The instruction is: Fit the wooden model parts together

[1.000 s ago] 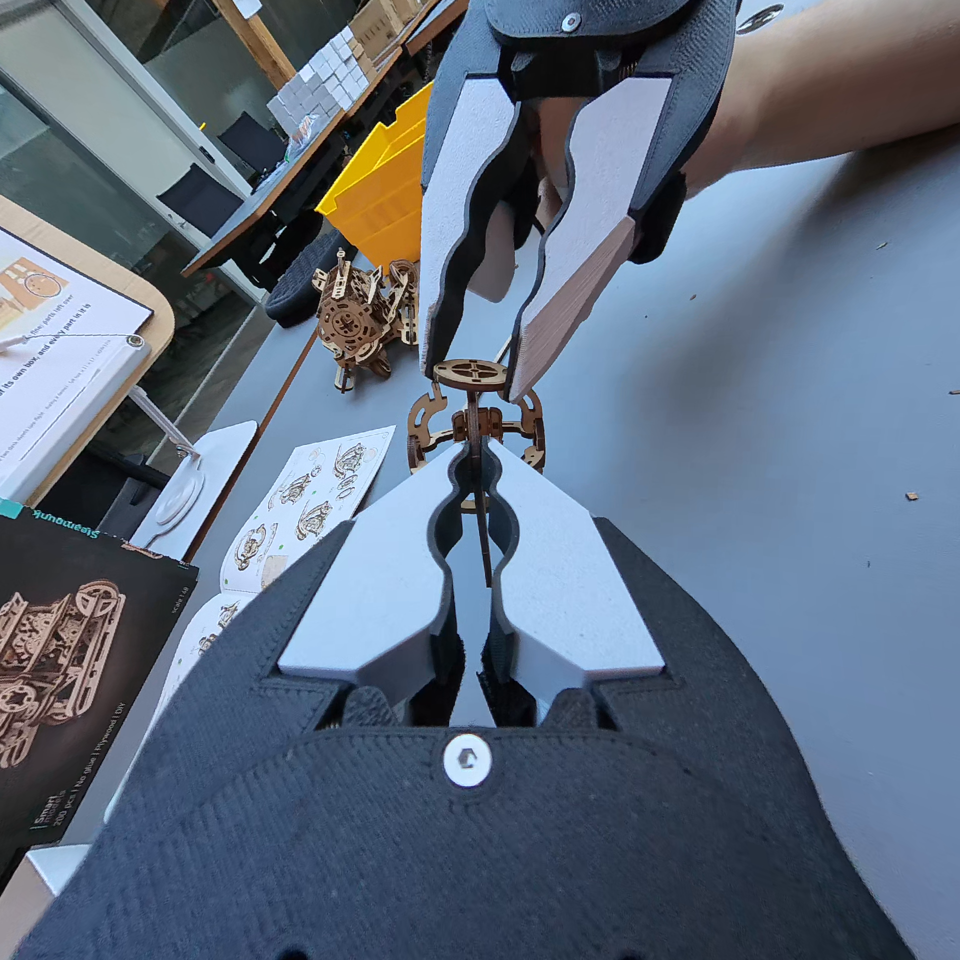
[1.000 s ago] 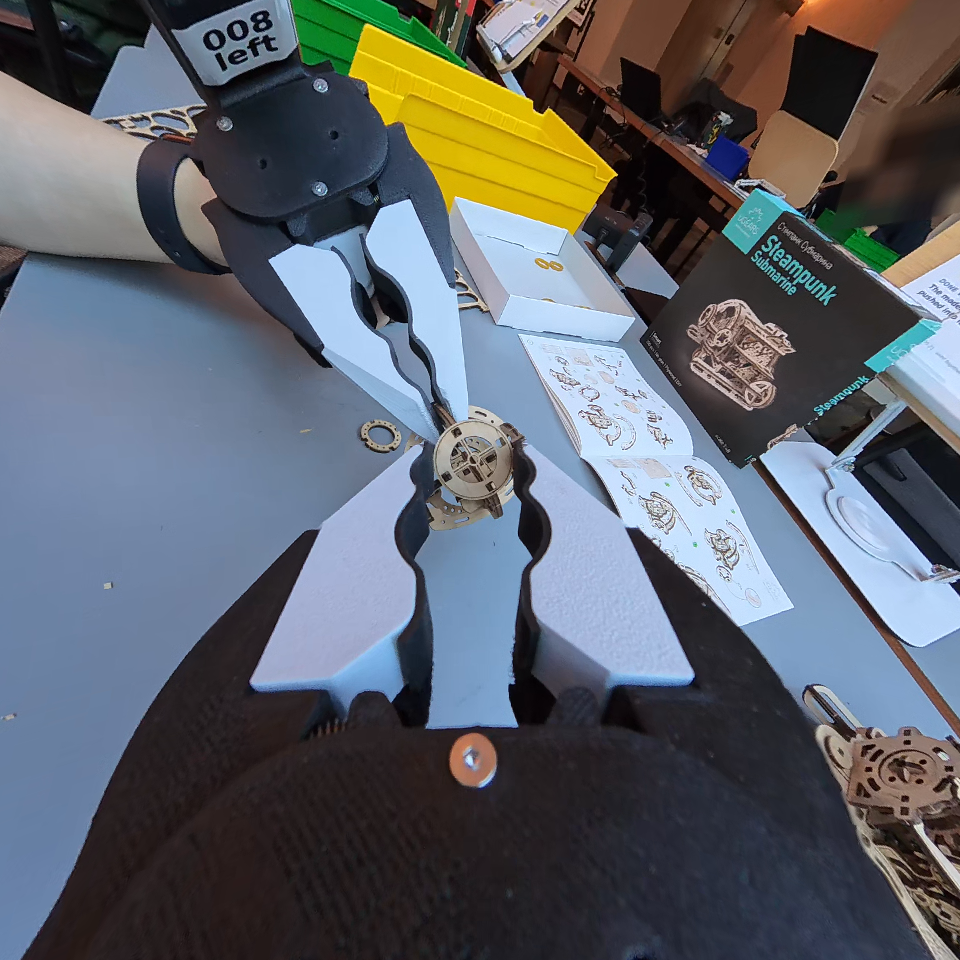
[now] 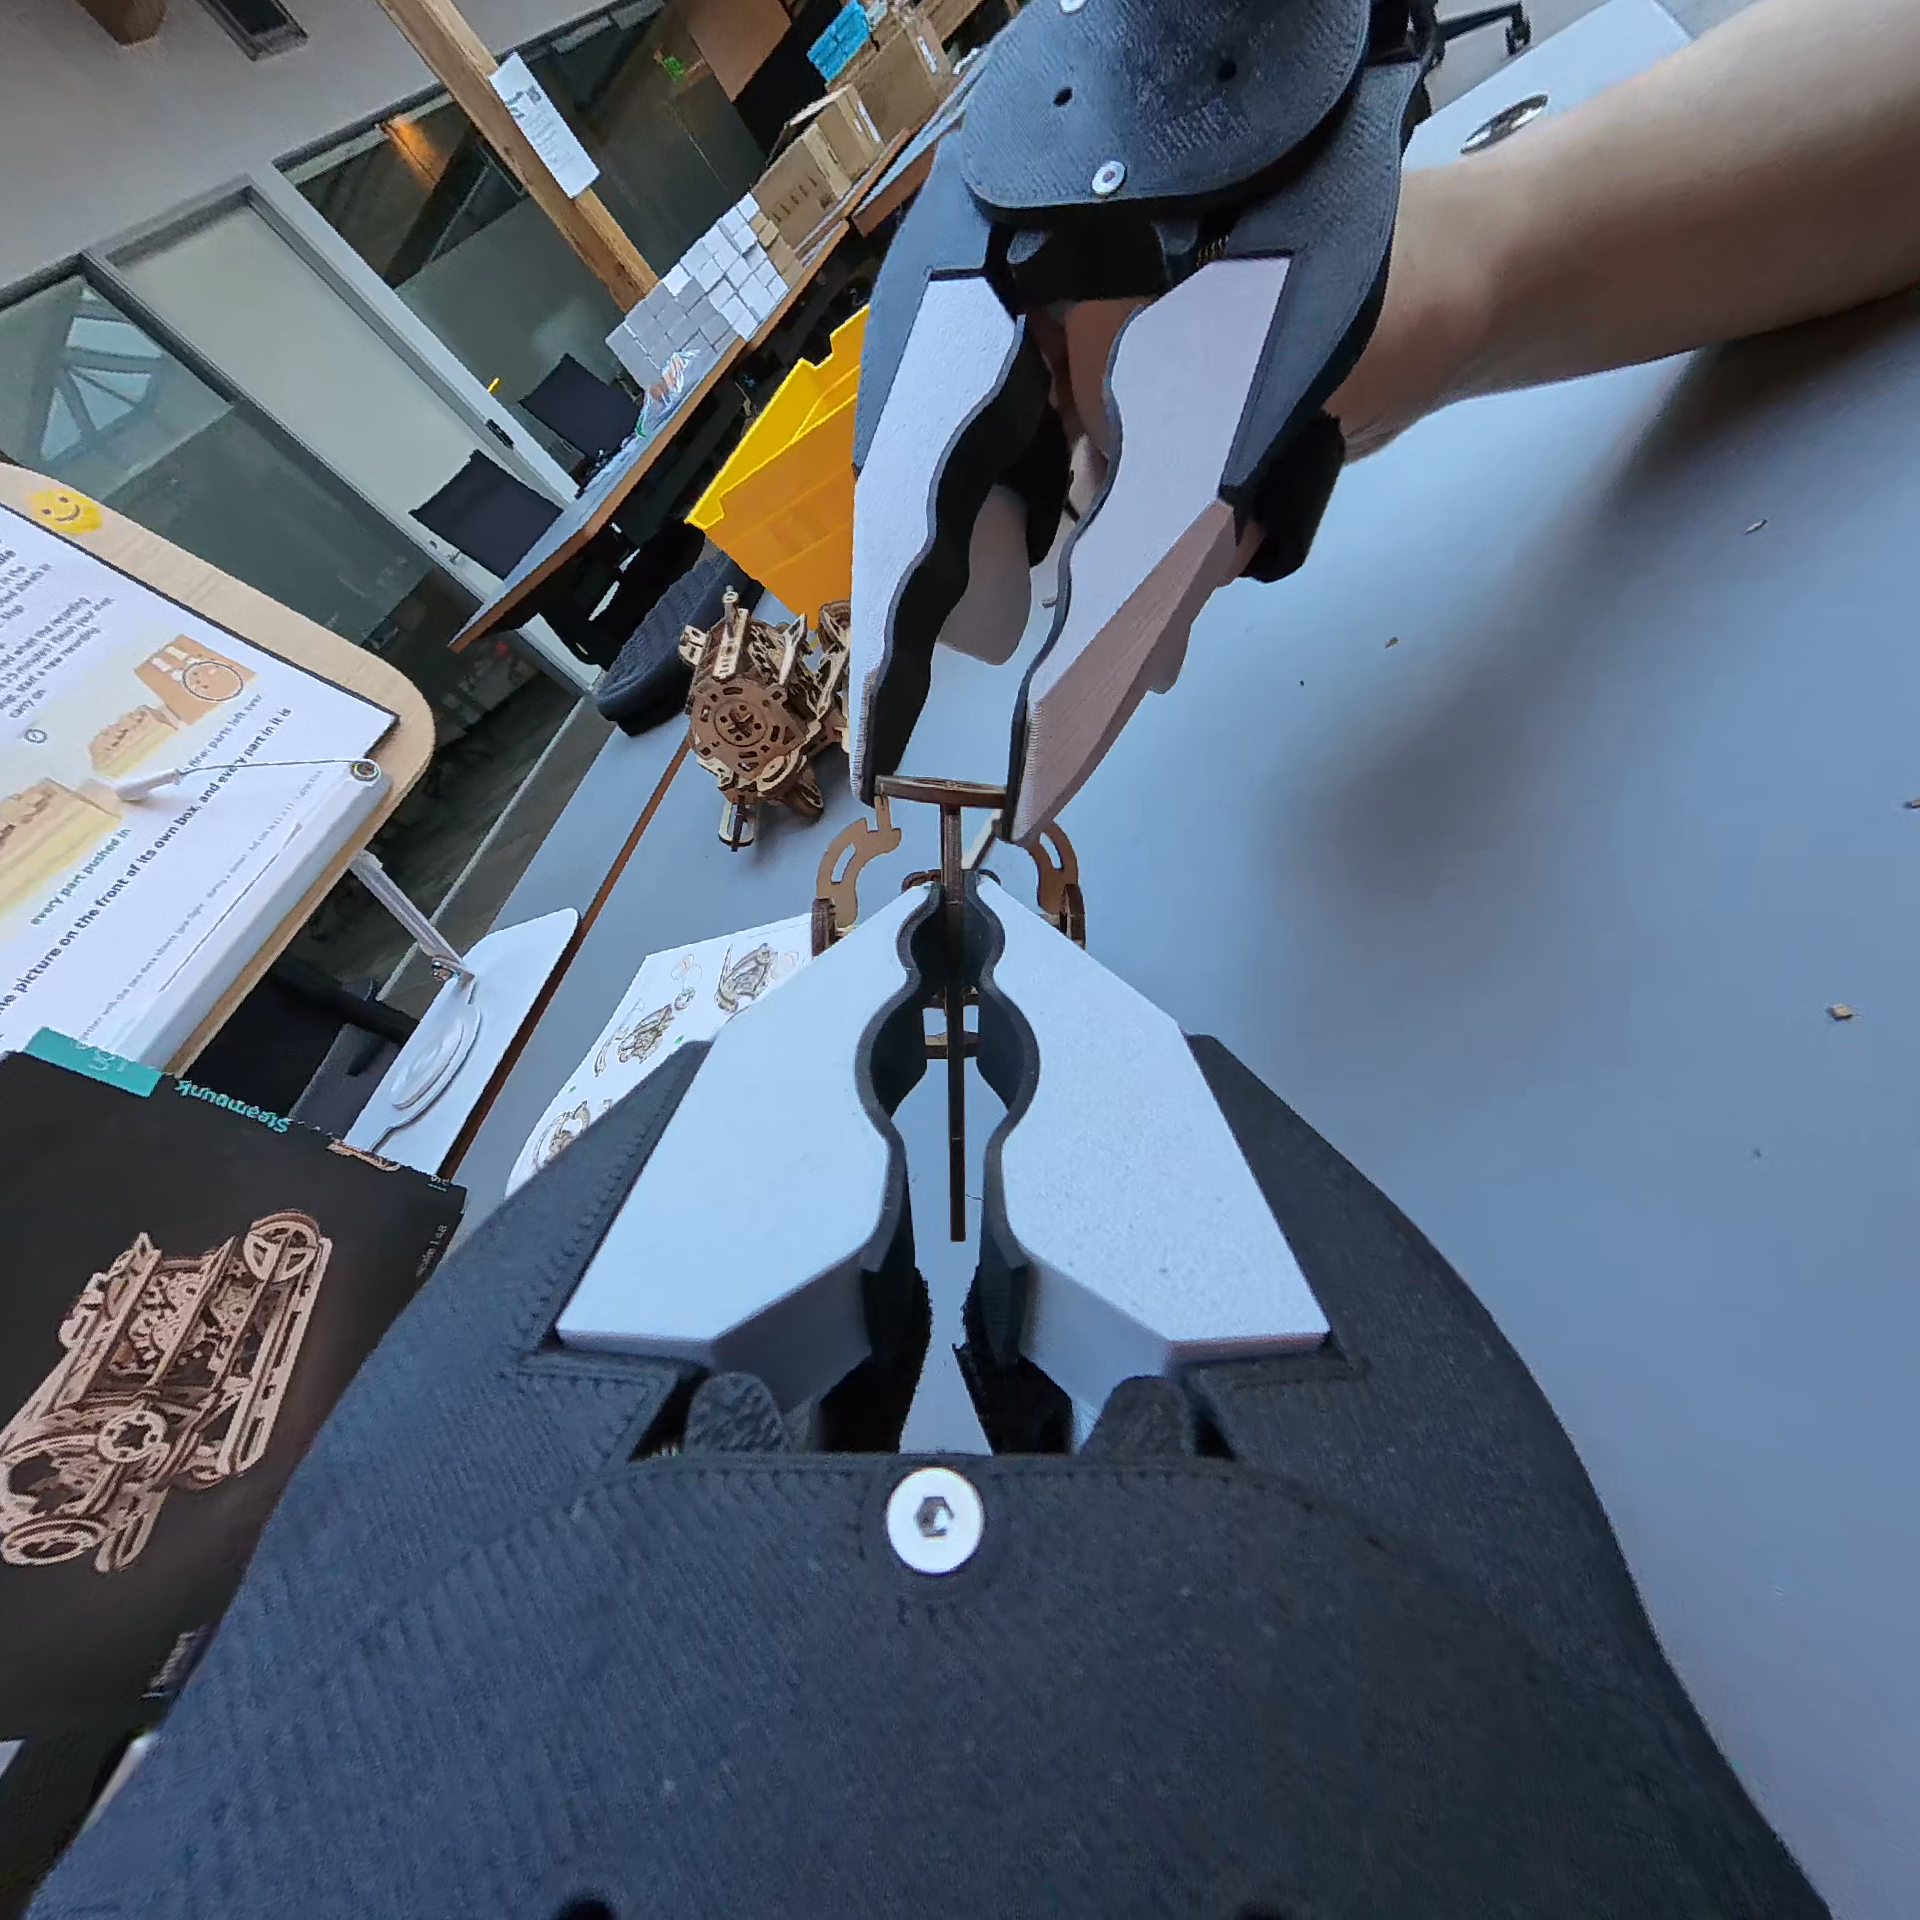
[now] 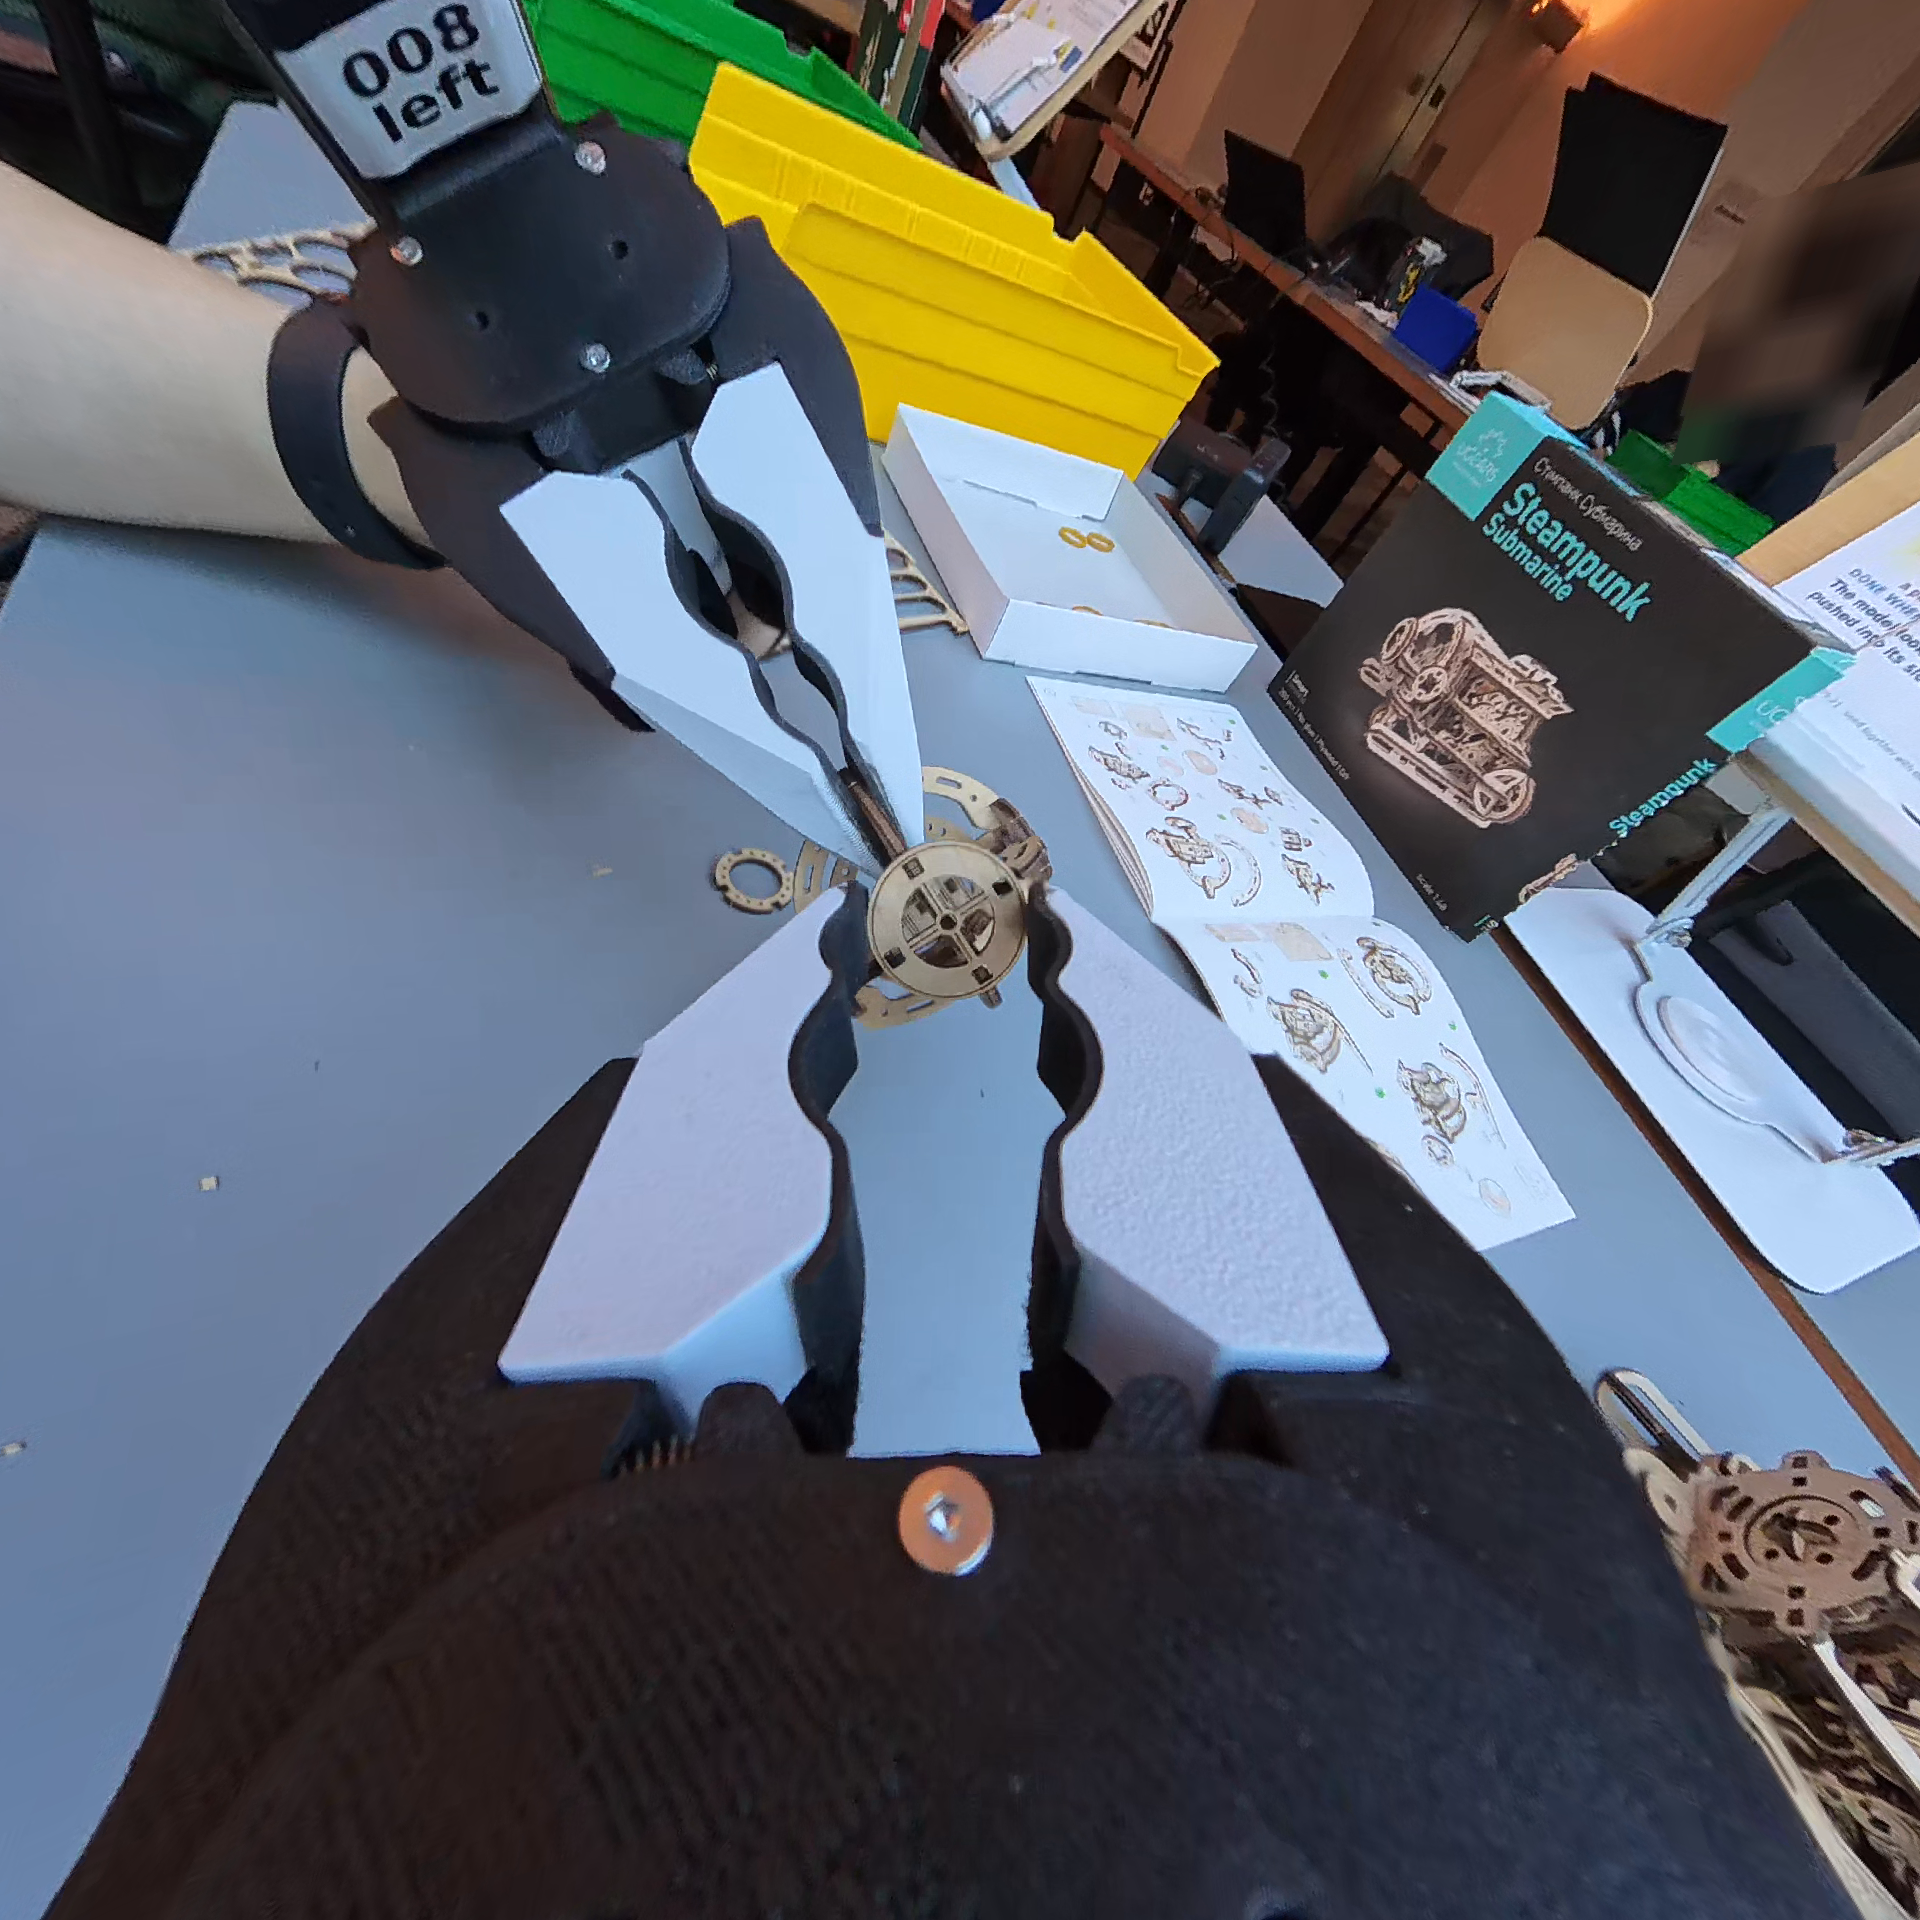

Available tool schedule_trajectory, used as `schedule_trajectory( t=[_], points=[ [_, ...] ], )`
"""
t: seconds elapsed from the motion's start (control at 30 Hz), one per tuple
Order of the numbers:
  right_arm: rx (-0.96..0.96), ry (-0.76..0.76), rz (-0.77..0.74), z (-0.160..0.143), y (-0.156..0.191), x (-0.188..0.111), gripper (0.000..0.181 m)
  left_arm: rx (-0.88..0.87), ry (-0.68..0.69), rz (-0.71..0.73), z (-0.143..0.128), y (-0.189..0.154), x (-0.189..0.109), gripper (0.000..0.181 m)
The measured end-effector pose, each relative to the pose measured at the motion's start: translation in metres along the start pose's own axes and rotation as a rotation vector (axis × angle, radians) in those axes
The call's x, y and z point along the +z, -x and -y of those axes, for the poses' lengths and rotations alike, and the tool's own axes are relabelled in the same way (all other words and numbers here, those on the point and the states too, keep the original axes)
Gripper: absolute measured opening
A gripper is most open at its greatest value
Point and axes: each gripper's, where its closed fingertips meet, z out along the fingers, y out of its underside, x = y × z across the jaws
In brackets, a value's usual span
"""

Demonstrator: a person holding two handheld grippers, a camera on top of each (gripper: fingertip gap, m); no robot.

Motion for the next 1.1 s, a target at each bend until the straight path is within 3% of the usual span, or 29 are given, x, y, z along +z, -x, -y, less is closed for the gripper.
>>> schedule_trajectory(
  t=[0.13, 0.23, 0.4, 0.6, 0.77, 0.9, 1.1],
  points=[
    [0.02, -0.074, 0.033, 0.01, 0.0, -0.008, 0.03, -0.028, -0.009, -0.01, -0.001, 0.0, 0.001, 0.0],
    [0.043, -0.131, 0.059, 0.019, 0.0, -0.015, 0.011, -0.016, -0.005, -0.014, -0.002, -0.002, 0.001, 0.0],
    [0.062, -0.052, 0.105, 0.004, 0.006, -0.006, 0.011, 0.005, 0.002, -0.027, -0.002, -0.007, 0.002, 0.0],
    [0.061, -0.128, 0.063, 0.014, -0.008, -0.021, 0.016, -0.024, -0.031, -0.028, 0.002, -0.005, 0.0, 0.0],
    [0.081, -0.168, 0.133, 0.01, -0.005, -0.027, 0.037, -0.147, -0.173, -0.051, 0.017, 0.003, -0.011, 0.0],
    [0.07, -0.19, 0.177, 0.008, 0.002, -0.025, 0.027, -0.292, -0.316, -0.09, 0.033, 0.015, -0.028, 0.0],
    [0.111, -0.326, 0.163, 0.031, 0.007, -0.022, 0.021, -0.376, -0.404, -0.158, 0.045, 0.017, -0.04, 0.0]
  ],
)
